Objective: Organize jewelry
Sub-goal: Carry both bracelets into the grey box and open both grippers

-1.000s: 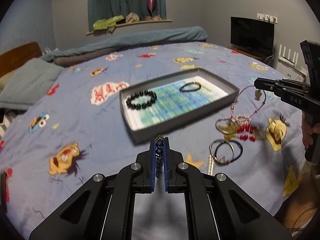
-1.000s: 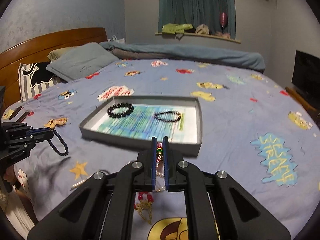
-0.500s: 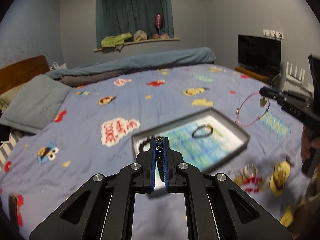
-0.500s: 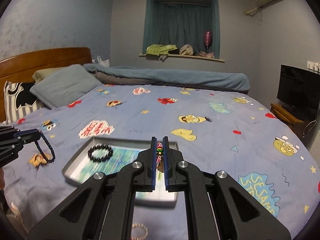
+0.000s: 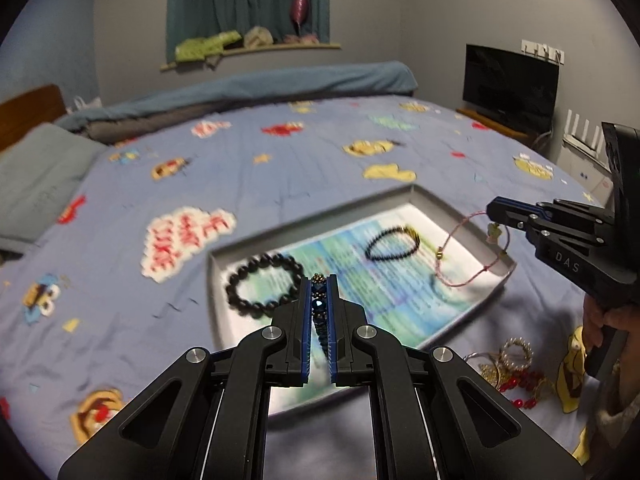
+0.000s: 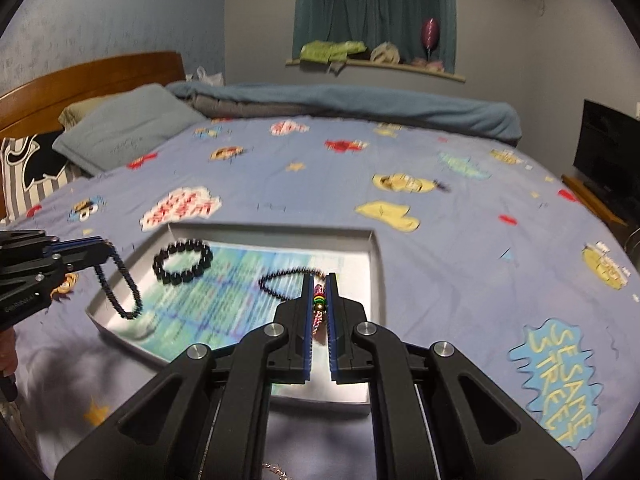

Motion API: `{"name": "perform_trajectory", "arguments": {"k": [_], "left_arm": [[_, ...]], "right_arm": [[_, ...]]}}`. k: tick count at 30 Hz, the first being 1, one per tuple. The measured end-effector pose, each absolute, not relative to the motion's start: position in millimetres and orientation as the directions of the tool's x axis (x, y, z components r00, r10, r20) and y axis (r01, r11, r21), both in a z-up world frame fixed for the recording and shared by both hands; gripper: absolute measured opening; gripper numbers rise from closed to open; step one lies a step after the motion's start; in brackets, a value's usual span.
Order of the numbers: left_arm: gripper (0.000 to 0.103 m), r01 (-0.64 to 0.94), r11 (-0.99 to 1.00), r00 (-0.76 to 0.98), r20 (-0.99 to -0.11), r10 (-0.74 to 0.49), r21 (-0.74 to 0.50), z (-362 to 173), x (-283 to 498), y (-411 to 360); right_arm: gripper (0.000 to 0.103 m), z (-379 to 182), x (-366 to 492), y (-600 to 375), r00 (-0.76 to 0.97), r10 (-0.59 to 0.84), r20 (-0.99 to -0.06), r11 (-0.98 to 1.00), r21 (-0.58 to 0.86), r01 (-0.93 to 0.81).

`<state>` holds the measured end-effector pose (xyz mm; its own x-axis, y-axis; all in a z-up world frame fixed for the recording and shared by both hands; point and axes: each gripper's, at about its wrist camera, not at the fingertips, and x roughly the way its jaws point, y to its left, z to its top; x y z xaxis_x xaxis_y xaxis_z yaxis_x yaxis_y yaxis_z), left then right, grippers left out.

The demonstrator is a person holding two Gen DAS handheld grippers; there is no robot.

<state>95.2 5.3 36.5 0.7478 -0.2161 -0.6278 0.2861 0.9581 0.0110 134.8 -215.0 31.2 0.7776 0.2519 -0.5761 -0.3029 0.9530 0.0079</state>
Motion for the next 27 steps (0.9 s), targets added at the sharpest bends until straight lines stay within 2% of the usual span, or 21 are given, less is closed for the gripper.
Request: {"name": "perform_trajectory", "arguments": {"k": [12, 27], "left_arm": [[0.007, 0.207, 0.978, 0.671, -0.725, -0.154, -0.015, -12.4, 124.3, 32.4], [0.008, 0.192, 0.98, 0.601, -0.783, -0.157, -0.05, -41.1, 138.3, 38.8]], "right_arm": [[0.006, -0.2, 145.1, -203.8, 0.702, 0.251, -0.667, 0.941, -0.002, -0.338], [0.006, -17.0, 152.3, -194.7, 0.653, 0.262, -0.711, 0.934, 0.017, -0.356]]}}
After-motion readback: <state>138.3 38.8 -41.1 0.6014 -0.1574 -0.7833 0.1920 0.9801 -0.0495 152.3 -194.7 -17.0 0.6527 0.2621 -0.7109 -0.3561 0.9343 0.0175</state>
